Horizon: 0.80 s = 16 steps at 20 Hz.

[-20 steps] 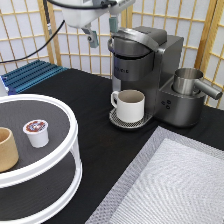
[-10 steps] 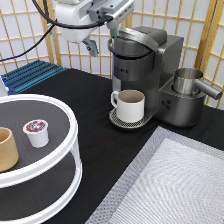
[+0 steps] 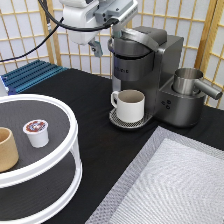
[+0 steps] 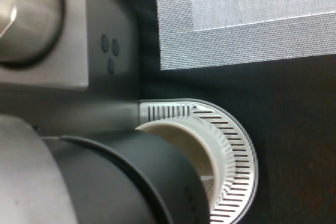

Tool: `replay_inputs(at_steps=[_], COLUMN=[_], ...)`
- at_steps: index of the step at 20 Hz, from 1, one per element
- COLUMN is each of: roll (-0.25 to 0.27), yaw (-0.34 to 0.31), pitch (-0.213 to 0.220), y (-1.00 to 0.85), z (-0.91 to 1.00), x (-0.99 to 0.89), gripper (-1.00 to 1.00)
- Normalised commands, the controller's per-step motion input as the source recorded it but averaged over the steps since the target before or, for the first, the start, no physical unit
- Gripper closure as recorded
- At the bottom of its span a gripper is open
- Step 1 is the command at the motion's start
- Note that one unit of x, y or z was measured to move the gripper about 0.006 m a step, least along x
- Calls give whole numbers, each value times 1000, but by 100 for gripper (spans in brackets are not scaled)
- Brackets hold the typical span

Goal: Make coffee

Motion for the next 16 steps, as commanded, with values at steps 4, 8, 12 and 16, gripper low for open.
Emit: replay_inputs(at_steps=[4,8,12,16], roll=[-2,-61,-152,-163], yaw=[0,-14,-46,-51], pitch=[67,111,96,72], y=[482,656,712,765], z=[444,573,433,504], x=[332,458,263,122], gripper=[-100,-100,-100,-100])
